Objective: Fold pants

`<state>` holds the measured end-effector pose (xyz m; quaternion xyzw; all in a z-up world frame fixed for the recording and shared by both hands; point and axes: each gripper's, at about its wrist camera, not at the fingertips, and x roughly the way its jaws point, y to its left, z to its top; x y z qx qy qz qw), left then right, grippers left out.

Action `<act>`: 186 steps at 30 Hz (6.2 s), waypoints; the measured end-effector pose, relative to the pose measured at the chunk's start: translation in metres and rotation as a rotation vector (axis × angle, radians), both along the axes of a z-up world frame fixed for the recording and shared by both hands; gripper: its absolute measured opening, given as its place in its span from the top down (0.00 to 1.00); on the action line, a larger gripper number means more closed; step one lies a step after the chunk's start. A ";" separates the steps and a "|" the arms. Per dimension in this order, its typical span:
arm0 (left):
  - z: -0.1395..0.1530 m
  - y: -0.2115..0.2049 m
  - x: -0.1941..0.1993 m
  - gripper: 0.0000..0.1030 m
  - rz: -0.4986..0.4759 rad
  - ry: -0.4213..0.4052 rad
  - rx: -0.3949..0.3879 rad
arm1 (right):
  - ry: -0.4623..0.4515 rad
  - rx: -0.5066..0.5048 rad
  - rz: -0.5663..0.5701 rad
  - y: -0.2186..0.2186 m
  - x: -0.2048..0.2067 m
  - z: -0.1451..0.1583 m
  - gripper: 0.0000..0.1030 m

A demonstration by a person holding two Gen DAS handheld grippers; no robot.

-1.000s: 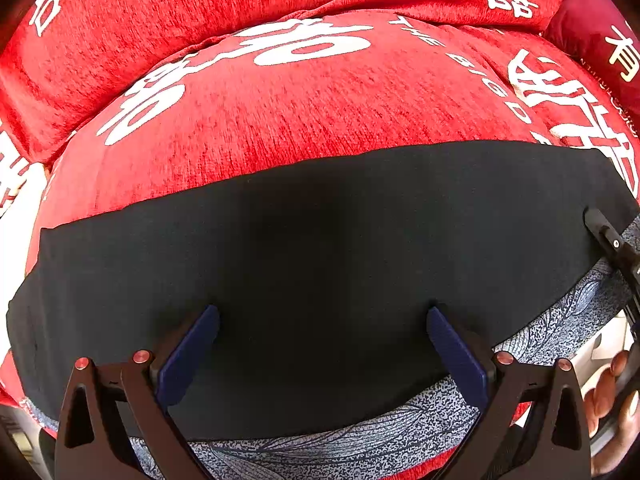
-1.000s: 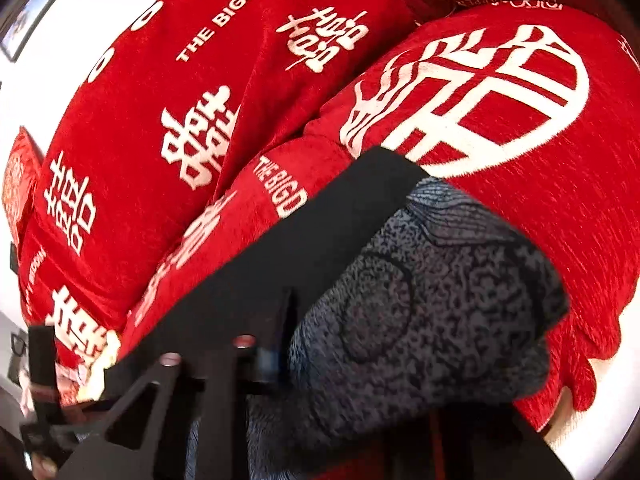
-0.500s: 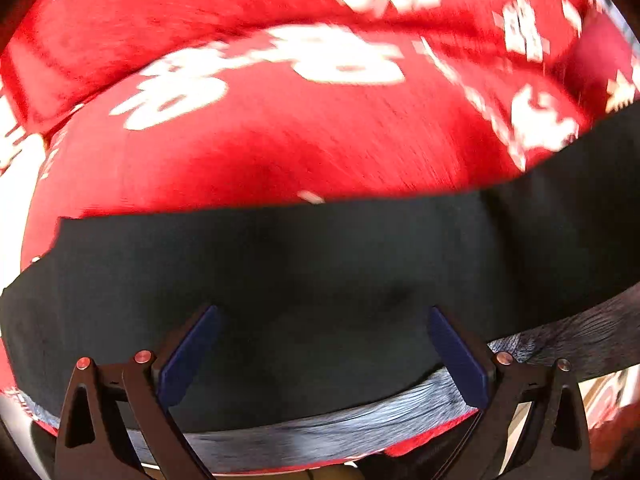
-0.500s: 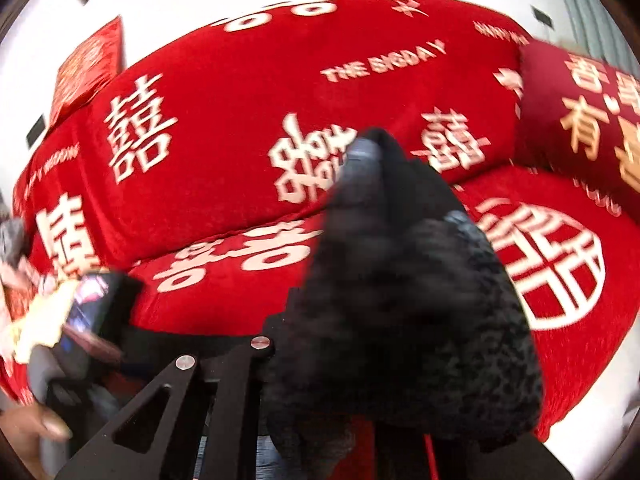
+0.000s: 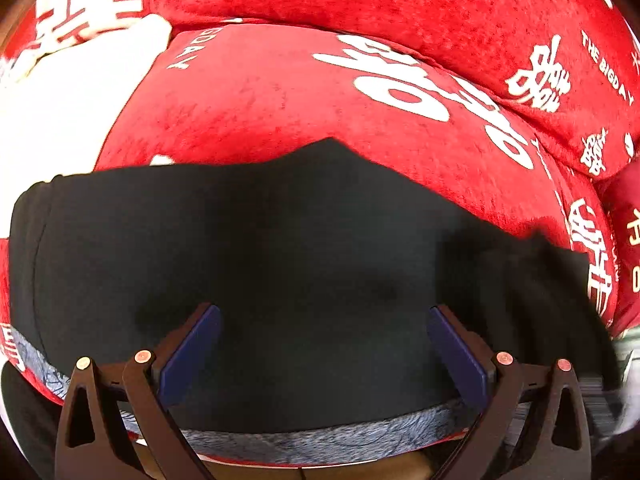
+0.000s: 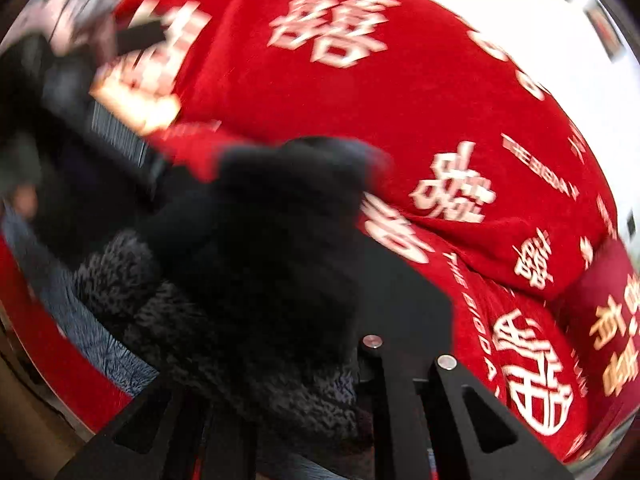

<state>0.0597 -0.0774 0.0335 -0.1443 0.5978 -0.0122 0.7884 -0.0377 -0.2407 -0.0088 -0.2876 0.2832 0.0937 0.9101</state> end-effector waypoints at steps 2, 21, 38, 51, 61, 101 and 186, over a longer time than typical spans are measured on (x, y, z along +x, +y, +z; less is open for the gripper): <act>0.001 0.004 -0.002 0.00 0.002 -0.009 -0.015 | 0.025 -0.076 -0.008 0.018 0.002 -0.014 0.83; 0.040 -0.085 -0.028 0.00 -0.222 -0.123 0.063 | 0.411 0.864 -0.229 -0.173 -0.001 0.040 0.21; -0.018 -0.090 -0.031 0.00 -0.198 0.024 0.138 | 0.462 0.646 -0.121 -0.141 0.091 0.074 0.20; -0.002 -0.067 -0.037 0.00 -0.165 -0.013 0.082 | 0.386 0.431 -0.233 -0.119 0.081 0.065 0.17; 0.001 -0.056 -0.041 0.00 -0.179 -0.043 0.081 | 0.336 0.278 -0.320 -0.094 0.016 0.037 0.16; -0.029 0.129 -0.087 0.00 0.043 -0.112 0.140 | 0.493 0.263 -0.149 0.134 0.132 0.008 0.00; 0.116 0.135 -0.091 0.75 -0.371 -0.162 -0.163 | 0.713 0.628 0.040 0.083 0.011 0.004 0.20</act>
